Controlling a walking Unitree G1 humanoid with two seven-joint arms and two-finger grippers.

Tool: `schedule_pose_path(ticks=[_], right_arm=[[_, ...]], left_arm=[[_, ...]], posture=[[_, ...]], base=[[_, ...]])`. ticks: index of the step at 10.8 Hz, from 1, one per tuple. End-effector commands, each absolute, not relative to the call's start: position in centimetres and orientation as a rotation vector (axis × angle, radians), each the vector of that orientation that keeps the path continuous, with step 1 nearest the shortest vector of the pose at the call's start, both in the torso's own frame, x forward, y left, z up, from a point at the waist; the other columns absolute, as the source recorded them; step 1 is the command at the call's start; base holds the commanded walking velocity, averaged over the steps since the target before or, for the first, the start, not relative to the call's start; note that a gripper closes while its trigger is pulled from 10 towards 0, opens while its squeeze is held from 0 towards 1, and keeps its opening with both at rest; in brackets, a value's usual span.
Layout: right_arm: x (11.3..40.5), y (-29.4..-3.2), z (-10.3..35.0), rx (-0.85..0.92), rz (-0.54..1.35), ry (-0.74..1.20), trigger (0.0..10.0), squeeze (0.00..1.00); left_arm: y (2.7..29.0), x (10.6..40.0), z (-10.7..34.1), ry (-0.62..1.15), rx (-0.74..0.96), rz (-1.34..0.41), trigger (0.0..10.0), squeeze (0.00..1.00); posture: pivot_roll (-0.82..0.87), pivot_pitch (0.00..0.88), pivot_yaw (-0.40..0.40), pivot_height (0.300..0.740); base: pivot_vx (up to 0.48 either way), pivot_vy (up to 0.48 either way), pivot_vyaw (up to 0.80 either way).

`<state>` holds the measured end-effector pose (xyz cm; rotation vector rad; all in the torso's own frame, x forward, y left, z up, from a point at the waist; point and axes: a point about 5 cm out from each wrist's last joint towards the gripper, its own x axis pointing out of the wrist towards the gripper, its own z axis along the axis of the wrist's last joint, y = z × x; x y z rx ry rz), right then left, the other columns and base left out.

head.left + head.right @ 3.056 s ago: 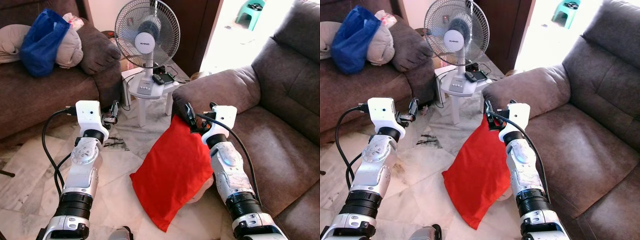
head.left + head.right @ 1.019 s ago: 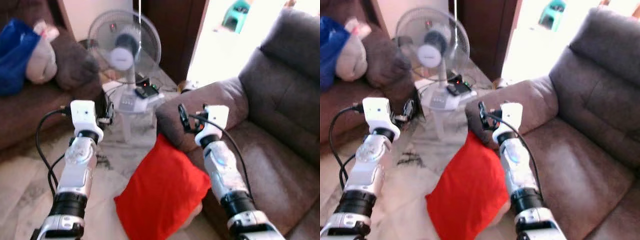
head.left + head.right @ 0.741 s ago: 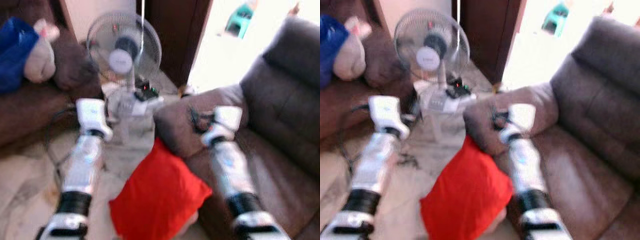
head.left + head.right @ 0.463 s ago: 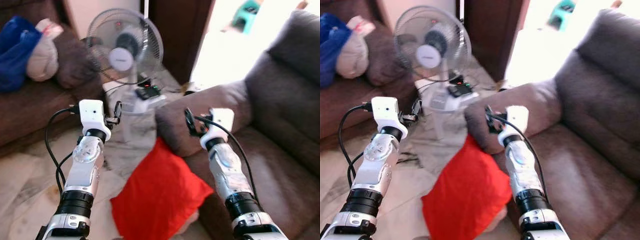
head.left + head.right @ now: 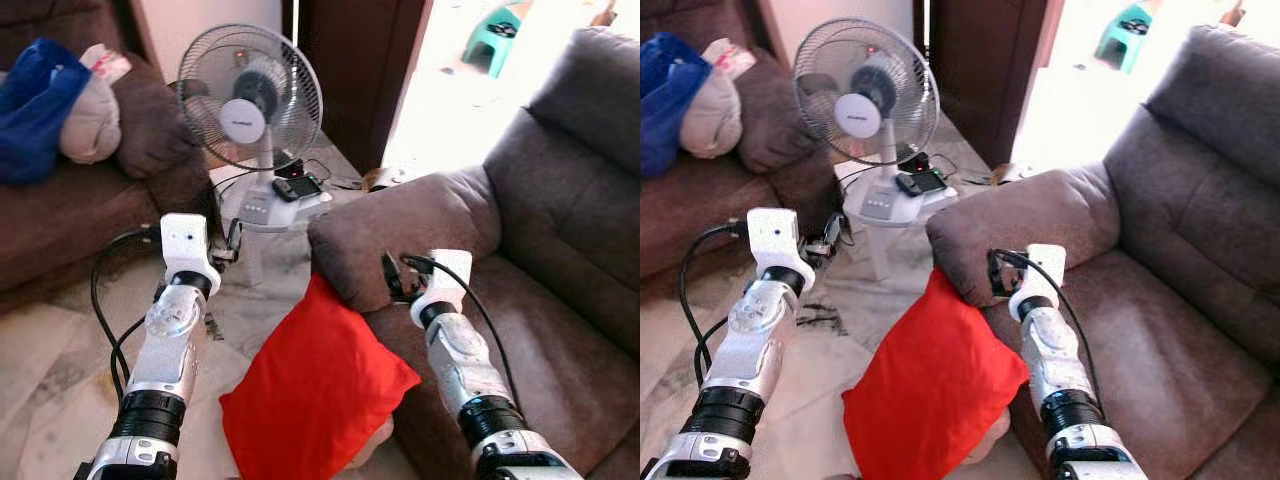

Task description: Move the pillow to the sofa from floor

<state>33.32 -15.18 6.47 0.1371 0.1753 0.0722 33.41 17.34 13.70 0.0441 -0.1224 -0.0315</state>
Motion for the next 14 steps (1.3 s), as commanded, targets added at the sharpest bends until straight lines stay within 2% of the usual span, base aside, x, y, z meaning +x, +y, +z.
schedule_pose_path(ticks=[1, 2, 3, 4, 6, 8, 10, 12, 14], right_arm=[[33.6, -15.5, 7.3, 0.124, 0.060, 0.133, 10.0, 0.00], [33.8, -15.5, 7.8, 0.093, 0.050, 0.093, 10.0, 0.00], [33.7, -15.3, 8.9, 0.138, 0.065, -0.019, 10.0, 0.00], [33.4, -15.4, 8.8, 0.088, 0.070, -0.050, 10.0, 0.00], [32.2, -16.8, 7.8, 0.022, -0.005, -0.074, 10.0, 0.00], [31.2, -17.3, 6.9, 0.033, -0.009, -0.062, 10.0, 0.00], [30.6, -17.2, 9.2, 0.010, 0.008, -0.185, 10.0, 0.00], [29.7, -17.2, 9.4, -0.004, 0.058, -0.178, 10.0, 0.00], [29.6, -17.5, 9.8, 0.023, 0.024, -0.184, 10.0, 0.00]], left_arm=[[17.2, 33.3, 13.1, -0.102, 0.055, -0.035, 10.0, 0.00], [17.5, 33.2, 13.2, -0.129, 0.059, -0.009, 10.0, 0.00], [17.9, 32.8, 12.9, -0.188, 0.122, 0.029, 10.0, 0.00], [17.4, 32.5, 12.0, -0.167, 0.189, -0.012, 10.0, 0.00], [18.1, 31.1, 9.7, -0.117, 0.261, 0.003, 10.0, 0.00], [18.3, 30.6, 10.6, -0.191, 0.270, 0.034, 10.0, 0.00], [18.3, 29.4, 13.4, -0.324, 0.284, 0.060, 10.0, 0.00], [18.3, 28.9, 13.9, -0.337, 0.246, 0.075, 10.0, 0.00], [18.0, 29.1, 14.2, -0.338, 0.247, 0.074, 10.0, 0.00]], posture=[[0.10, 0.079, -0.086, 0.740], [0.09, 0.079, -0.086, 0.740], [0.09, 0.079, -0.084, 0.740], [0.09, 0.077, -0.083, 0.740], [0.09, 0.074, -0.083, 0.740], [0.09, 0.076, -0.088, 0.740], [0.08, 0.058, -0.085, 0.740], [0.07, 0.037, -0.087, 0.740], [0.07, 0.020, -0.086, 0.740]], base=[[0.000, 0.000, 0.00], [0.000, 0.000, 0.00], [0.000, 0.000, 0.00], [0.000, 0.000, 0.00], [0.000, 0.000, 0.00], [0.000, 0.000, 0.00], [0.000, 0.000, 0.00], [0.000, 0.000, 0.00], [0.000, 0.000, 0.00]])
